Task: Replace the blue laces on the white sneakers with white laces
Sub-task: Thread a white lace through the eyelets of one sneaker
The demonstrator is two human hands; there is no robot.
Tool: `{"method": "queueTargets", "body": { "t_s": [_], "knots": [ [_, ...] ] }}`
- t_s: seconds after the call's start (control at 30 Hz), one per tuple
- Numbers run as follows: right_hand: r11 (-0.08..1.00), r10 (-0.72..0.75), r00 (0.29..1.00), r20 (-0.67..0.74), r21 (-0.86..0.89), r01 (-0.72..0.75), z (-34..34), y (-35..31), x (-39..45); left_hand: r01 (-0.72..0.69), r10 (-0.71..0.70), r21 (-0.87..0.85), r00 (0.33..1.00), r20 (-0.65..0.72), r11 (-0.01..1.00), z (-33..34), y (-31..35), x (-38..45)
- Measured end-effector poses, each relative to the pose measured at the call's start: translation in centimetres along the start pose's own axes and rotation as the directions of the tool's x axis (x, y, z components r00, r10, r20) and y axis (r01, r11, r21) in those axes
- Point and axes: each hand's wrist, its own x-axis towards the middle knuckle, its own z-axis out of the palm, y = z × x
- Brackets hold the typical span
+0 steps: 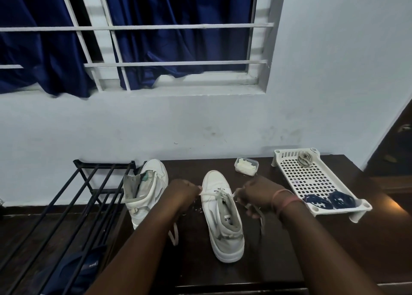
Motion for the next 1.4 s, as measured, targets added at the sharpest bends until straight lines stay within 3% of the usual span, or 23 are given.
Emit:
{"method": "queueTargets", "body": {
  "t_s": [0.17,0.27,0.4,0.57,0.73,0.83,0.9,1.0,1.13,1.27,1.4],
  "knots": [
    [0.986,-0.168,0.986,0.025,0.010,0.168,1.0,-3.5,-2.5,0.018,0.075,-0.441,0.979,0.192,0.897,-1.1,2.4,-2.0],
    [0.950,-0.294,0.955,-0.023,0.101,0.295,0.9,-5.4,-4.2,-0.013,0.181,-0.544,0.950,0.257,0.839,-2.2,4.0,-3.7],
    [0.872,-0.401,0.910,-0.102,0.262,0.413,0.3,-7.0,-5.8,-0.083,0.266,-0.639,0.944,0.195,0.765,-4.2,5.9,-5.1],
    [0.736,-0.365,0.915,-0.174,0.548,0.398,-1.1,-8.5,-6.9,-0.083,0.324,-0.696,0.919,0.223,0.713,-6.2,8.3,-6.3],
    [0.518,-0.451,0.891,-0.051,0.798,0.308,-3.1,-9.7,-7.8,-0.027,0.335,-0.793,0.915,0.226,0.609,-8.2,10.7,-7.2],
    [0.427,-0.518,0.854,-0.037,0.854,0.296,-3.9,-10.2,-8.7,0.000,0.342,-0.829,0.911,0.232,0.560,-9.1,11.6,-7.4],
    [0.408,-0.549,0.834,-0.051,0.855,0.321,-4.4,-10.5,-9.1,0.026,0.344,-0.844,0.906,0.247,0.536,-9.6,12.0,-7.5],
    [0.449,-0.573,0.812,-0.110,0.787,0.423,-5.0,-11.0,-9.6,0.004,0.351,-0.814,0.901,0.254,0.580,-10.2,12.9,-8.0],
    [0.570,-0.555,0.768,-0.319,0.527,0.631,-5.6,-12.2,-10.8,-0.046,0.355,-0.786,0.907,0.226,0.616,-10.9,14.3,-8.7],
    [0.654,-0.556,0.664,-0.500,0.230,0.721,-5.9,-13.5,-11.7,-0.210,0.363,-0.660,0.926,0.102,0.721,-11.0,15.5,-9.5],
    [0.678,-0.583,0.622,-0.522,0.110,0.727,-6.3,-14.7,-12.7,-0.408,0.418,-0.422,0.905,-0.073,0.810,-11.4,16.9,-10.3]
  ]
}}
